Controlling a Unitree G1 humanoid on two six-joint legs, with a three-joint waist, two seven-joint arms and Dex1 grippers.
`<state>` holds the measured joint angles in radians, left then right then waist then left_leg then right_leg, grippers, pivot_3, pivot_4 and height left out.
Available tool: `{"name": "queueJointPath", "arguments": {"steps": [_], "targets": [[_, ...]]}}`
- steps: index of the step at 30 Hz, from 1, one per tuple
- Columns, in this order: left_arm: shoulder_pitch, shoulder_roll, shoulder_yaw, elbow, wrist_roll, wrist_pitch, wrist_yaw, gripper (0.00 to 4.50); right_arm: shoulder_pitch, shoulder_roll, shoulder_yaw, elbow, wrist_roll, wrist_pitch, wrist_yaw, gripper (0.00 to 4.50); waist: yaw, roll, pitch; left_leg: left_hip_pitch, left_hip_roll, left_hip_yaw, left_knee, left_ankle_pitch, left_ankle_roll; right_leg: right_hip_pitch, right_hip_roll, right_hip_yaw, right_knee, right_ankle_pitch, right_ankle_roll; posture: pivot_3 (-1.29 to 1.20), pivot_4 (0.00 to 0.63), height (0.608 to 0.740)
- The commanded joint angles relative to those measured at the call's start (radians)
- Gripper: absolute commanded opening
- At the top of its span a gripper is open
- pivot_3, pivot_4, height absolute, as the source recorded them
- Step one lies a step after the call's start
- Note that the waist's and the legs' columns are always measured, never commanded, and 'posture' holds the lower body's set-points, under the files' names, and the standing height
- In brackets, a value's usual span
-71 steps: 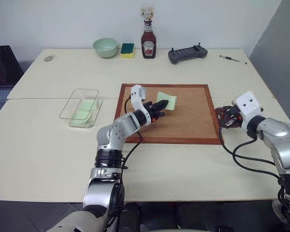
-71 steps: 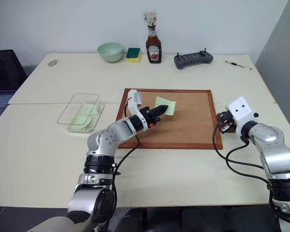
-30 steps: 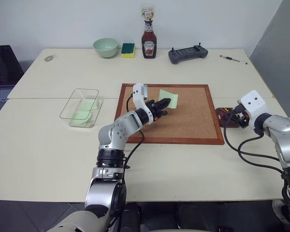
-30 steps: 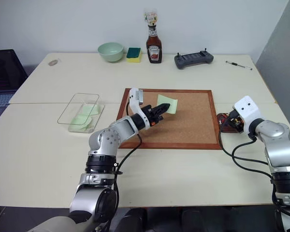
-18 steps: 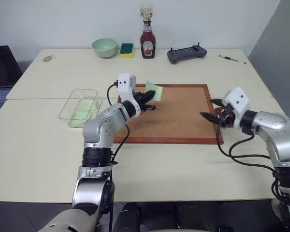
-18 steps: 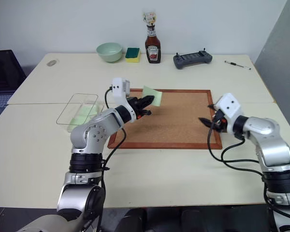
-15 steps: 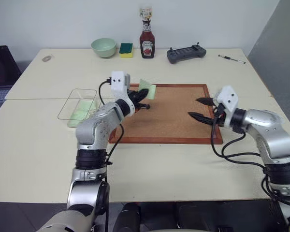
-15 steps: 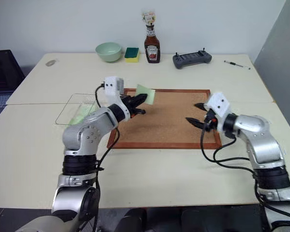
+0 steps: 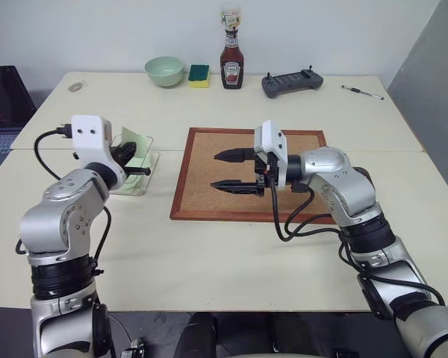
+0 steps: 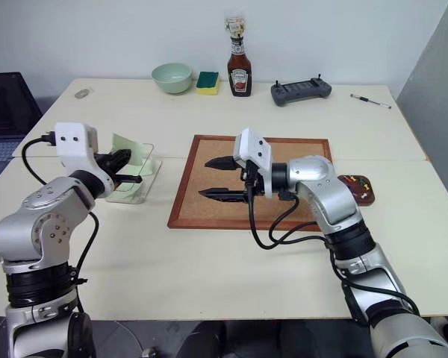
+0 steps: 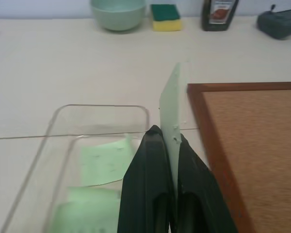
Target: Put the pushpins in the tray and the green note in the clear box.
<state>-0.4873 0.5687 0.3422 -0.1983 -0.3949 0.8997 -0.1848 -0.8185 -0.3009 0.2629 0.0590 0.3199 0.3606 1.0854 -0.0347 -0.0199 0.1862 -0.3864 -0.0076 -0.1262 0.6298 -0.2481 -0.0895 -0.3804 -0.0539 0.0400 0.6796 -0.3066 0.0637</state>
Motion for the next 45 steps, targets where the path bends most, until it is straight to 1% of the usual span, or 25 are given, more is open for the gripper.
{"name": "queueJointPath", "arguments": {"steps": [1,7,12,14,15,16,20,22,28,30,32,33,34,35,37,39,40,41,43,45], "targets": [[-0.013,0.042,0.029,0.038,0.047,-0.064,0.007,0.00,-0.040,0.024,-0.003,0.010,0.000,-0.041,0.011,3.12,0.000,0.000,0.000,0.000,0.000,0.000,0.000,0.000,0.000,0.000,0.000,0.000,0.000,0.000,0.000,0.00,0.150,0.740],[-0.050,0.062,0.000,0.159,0.093,-0.126,-0.012,0.00,-0.044,0.054,-0.005,0.015,-0.012,-0.056,-0.008,3.12,-0.001,0.000,0.000,0.000,0.000,0.001,0.000,0.000,0.000,-0.001,0.000,0.000,0.001,0.000,0.000,0.00,0.150,0.740],[-0.046,0.086,-0.014,0.224,0.135,-0.167,-0.015,0.00,-0.028,0.058,-0.010,-0.008,-0.021,-0.048,-0.036,3.12,-0.005,0.000,0.000,0.000,0.000,0.001,-0.001,0.000,0.000,-0.004,0.000,0.000,0.001,0.000,0.000,0.00,0.150,0.740],[-0.047,0.083,-0.013,0.234,0.137,-0.184,-0.020,0.37,-0.021,0.055,-0.011,-0.020,-0.018,-0.042,-0.041,3.21,-0.007,0.000,0.000,-0.001,0.001,0.001,-0.001,0.000,0.000,-0.004,0.000,0.000,0.002,0.000,0.000,0.00,0.150,0.740],[-0.048,0.081,-0.013,0.238,0.136,-0.192,-0.024,0.43,-0.019,0.054,-0.011,-0.025,-0.016,-0.039,-0.043,3.21,-0.008,0.000,0.000,-0.002,0.001,0.001,0.000,0.000,0.000,-0.005,0.000,0.000,0.002,0.000,0.000,0.00,0.150,0.740],[-0.049,0.079,-0.012,0.239,0.134,-0.196,-0.029,0.71,-0.016,0.052,-0.011,-0.030,-0.015,-0.037,-0.045,3.21,-0.008,0.000,0.000,-0.004,0.001,0.001,0.000,0.000,0.000,-0.007,0.000,0.000,0.002,0.000,0.000,0.00,0.150,0.740],[-0.046,0.081,-0.021,0.231,0.140,-0.201,-0.039,1.37,-0.014,0.050,-0.014,-0.035,-0.014,-0.033,-0.054,3.21,-0.010,0.000,0.000,-0.007,0.001,0.001,0.000,0.000,0.000,-0.008,0.000,0.000,0.002,0.001,-0.001,0.00,0.150,0.740],[-0.044,0.081,-0.019,0.230,0.140,-0.200,-0.040,1.93,-0.014,0.049,-0.015,-0.032,-0.014,-0.034,-0.056,3.21,-0.011,0.000,0.000,-0.007,0.001,0.001,0.000,0.000,0.000,-0.009,0.000,0.000,0.002,0.001,-0.001,0.00,0.150,0.740],[-0.039,0.086,-0.021,0.216,0.141,-0.197,-0.053,3.05,-0.014,0.046,-0.018,-0.027,-0.017,-0.040,-0.057,3.21,-0.017,0.000,0.000,-0.007,0.001,0.001,0.000,0.000,0.000,-0.008,0.000,0.000,0.002,0.001,-0.001,0.00,0.150,0.740],[-0.040,0.091,-0.027,0.197,0.148,-0.223,-0.059,3.37,-0.013,0.042,-0.024,-0.030,-0.017,-0.043,-0.064,3.21,-0.020,0.000,0.000,-0.007,0.001,0.001,0.000,0.000,0.000,-0.008,0.000,0.000,0.002,0.001,-0.001,0.00,0.150,0.740],[-0.035,0.105,-0.043,0.168,0.172,-0.301,-0.080,3.80,-0.006,0.032,-0.035,-0.039,-0.018,-0.046,-0.073,3.21,-0.020,0.000,0.000,-0.007,0.001,0.001,0.000,0.000,0.000,-0.008,0.000,0.000,0.002,0.001,-0.001,0.00,0.150,0.740],[-0.024,0.119,-0.062,0.150,0.196,-0.367,-0.098,3.93,0.003,0.025,-0.044,-0.048,-0.023,-0.054,-0.084,3.21,-0.020,0.000,0.000,-0.007,0.001,0.000,0.000,0.000,0.000,-0.008,0.000,0.000,0.002,0.001,-0.001,0.00,0.150,0.740],[-0.013,0.129,-0.077,0.132,0.212,-0.414,-0.118,3.93,0.014,0.017,-0.053,-0.057,-0.025,-0.060,-0.093,3.21,-0.019,0.000,0.000,-0.007,0.001,0.000,0.000,0.000,0.000,-0.009,0.000,0.000,0.002,0.001,-0.001,0.00,0.150,0.740],[-0.006,0.121,-0.076,0.109,0.192,-0.433,-0.144,3.93,0.030,0.007,-0.066,-0.070,-0.026,-0.062,-0.107,3.21,-0.019,0.000,0.000,-0.007,0.001,0.000,0.000,0.000,0.000,-0.009,0.000,0.000,0.002,0.001,-0.001,0.00,0.150,0.740],[0.004,0.094,-0.066,0.066,0.135,-0.439,-0.188,3.93,0.063,-0.010,-0.094,-0.094,-0.027,-0.065,-0.140,3.21,-0.016,0.000,0.000,-0.008,0.000,0.000,0.000,0.000,0.000,-0.009,0.000,0.000,0.002,0.001,-0.001,0.00,0.150,0.740],[0.041,0.065,-0.079,-0.010,0.049,-0.442,-0.275,3.93,0.109,-0.019,-0.141,-0.112,-0.023,-0.084,-0.189,3.21,-0.015,0.000,0.000,-0.009,0.000,0.001,0.000,0.000,0.000,-0.009,-0.001,0.000,0.001,0.001,-0.001,0.00,0.150,0.740],[0.064,0.037,-0.080,-0.065,-0.022,-0.401,-0.301,3.93,0.144,-0.035,-0.166,-0.118,-0.034,-0.100,-0.218,3.21,-0.015,0.000,0.000,-0.009,0.000,0.001,0.000,0.000,0.000,-0.009,-0.001,0.000,0.001,0.001,-0.001,0.00,0.150,0.740],[0.082,0.018,-0.087,-0.103,-0.054,-0.375,-0.309,3.93,0.176,-0.054,-0.181,-0.124,-0.045,-0.105,-0.232,3.21,-0.013,0.000,0.000,-0.009,0.000,0.001,0.000,0.000,0.000,-0.008,-0.001,0.000,0.001,0.001,-0.001,0.00,0.150,0.740],[0.111,0.004,-0.115,-0.138,-0.055,-0.304,-0.289,3.93,0.238,-0.090,-0.203,-0.144,-0.052,-0.098,-0.249,3.21,-0.012,0.000,0.000,-0.010,0.000,0.001,0.001,0.000,0.000,-0.008,-0.001,0.000,0.001,0.001,-0.001,0.00,0.150,0.740],[0.145,-0.001,-0.153,-0.166,-0.042,-0.287,-0.289,3.93,0.294,-0.109,-0.229,-0.153,-0.051,-0.091,-0.280,3.21,-0.014,0.000,0.000,-0.010,0.000,0.001,0.001,0.000,0.001,-0.009,-0.001,0.000,0.002,0.001,-0.001,0.00,0.150,0.740]]}}
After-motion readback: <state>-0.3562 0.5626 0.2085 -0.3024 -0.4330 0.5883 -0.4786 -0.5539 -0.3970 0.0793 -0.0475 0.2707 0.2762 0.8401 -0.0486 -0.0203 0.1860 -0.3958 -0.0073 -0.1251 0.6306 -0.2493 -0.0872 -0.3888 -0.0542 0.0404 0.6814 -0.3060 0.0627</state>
